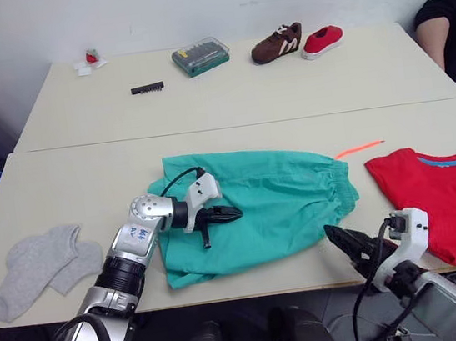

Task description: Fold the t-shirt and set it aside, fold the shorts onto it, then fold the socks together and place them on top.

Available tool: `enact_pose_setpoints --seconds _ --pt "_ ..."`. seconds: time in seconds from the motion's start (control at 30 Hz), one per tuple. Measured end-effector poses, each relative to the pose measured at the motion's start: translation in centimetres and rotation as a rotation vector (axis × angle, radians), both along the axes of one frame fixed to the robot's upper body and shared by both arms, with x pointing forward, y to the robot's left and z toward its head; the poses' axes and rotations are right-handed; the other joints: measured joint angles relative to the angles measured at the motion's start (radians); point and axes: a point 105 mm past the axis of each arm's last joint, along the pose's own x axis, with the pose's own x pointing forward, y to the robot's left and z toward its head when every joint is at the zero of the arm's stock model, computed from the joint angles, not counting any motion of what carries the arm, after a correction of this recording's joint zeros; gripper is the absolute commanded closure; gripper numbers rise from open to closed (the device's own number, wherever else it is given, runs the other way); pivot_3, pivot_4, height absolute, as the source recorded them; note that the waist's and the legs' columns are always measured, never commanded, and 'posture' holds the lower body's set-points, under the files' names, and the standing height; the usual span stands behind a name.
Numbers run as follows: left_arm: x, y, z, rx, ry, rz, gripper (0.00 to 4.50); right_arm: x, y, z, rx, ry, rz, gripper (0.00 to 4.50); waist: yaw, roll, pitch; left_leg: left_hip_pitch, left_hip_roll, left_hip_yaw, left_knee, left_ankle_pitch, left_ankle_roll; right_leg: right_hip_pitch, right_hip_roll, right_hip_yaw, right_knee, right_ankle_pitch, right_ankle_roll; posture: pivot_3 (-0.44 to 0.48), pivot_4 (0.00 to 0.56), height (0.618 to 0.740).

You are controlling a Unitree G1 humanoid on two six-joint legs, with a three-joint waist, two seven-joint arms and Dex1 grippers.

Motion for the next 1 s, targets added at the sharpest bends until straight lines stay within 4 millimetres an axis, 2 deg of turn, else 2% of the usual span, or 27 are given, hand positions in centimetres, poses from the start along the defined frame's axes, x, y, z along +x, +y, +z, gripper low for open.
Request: enact_pose_setpoints --seconds 0.13,0.37,0.47,0.67,0.73,0.83,0.9,1.0 --pt "0.0 0.0 -0.1 0.012 -0.006 0.000 4.50 2.3 0.4 0.3 0.180 -0.029 -0.011 0.03 -0.014 -0.001 -0.001 0.001 0.000 0.001 0.000 0.001 0.002 0.001 0.000 0.001 -0.001 0.002 0.000 0.000 0.150 0.740" --pt "0.3 0.0 0.0 0.020 -0.014 0.002 4.50 5.6 0.5 0.8 0.275 -0.072 -0.020 0.03 -0.020 -0.002 -0.001 0.001 0.000 0.001 0.000 0.001 0.002 0.001 0.000 0.001 0.000 0.002 0.000 0.000 0.150 0.740" --pt "0.8 -0.1 0.0 0.006 -0.003 0.023 4.50 6.2 0.4 0.5 0.300 -0.067 -0.035 0.64 -0.019 -0.003 -0.002 0.001 0.000 0.001 0.000 0.001 0.002 0.001 0.000 0.001 0.000 0.002 0.001 0.000 0.150 0.740" --pt "1.2 -0.2 0.0 -0.016 -0.023 0.039 4.50 6.2 -0.1 0.1 0.228 -0.057 -0.029 2.74 -0.016 -0.001 -0.001 0.001 0.000 0.001 0.000 0.001 0.001 0.001 0.000 0.001 0.000 0.002 0.001 0.000 0.150 0.740" --pt "1.4 -0.1 0.0 -0.020 -0.031 0.055 4.50 6.0 0.5 1.1 0.165 -0.089 0.028 3.40 -0.017 0.000 -0.001 0.000 0.000 0.001 0.000 0.001 0.002 0.000 0.000 0.001 0.000 0.002 0.001 0.000 0.150 0.740" --pt "1.8 0.0 0.0 -0.029 -0.037 0.076 4.50 6.5 2.6 4.9 0.052 -0.228 0.176 4.46 -0.022 0.001 -0.001 0.001 0.000 0.001 0.000 0.002 0.001 0.000 0.000 0.000 0.000 0.002 0.001 0.000 0.150 0.740" --pt "1.8 -0.2 0.0 -0.034 -0.039 0.075 4.50 6.5 4.2 7.2 0.011 -0.319 0.269 4.49 -0.019 0.001 -0.001 0.001 0.000 0.000 -0.001 0.002 0.001 0.000 0.000 0.000 0.000 0.002 0.000 0.000 0.150 0.740" --pt "1.9 -0.2 0.1 -0.039 -0.044 0.081 4.50 6.5 7.0 8.4 -0.032 -0.362 0.425 4.49 -0.018 0.001 -0.001 0.000 0.000 0.000 -0.001 0.002 0.001 -0.001 0.000 0.000 0.000 0.002 0.000 0.000 0.150 0.740"
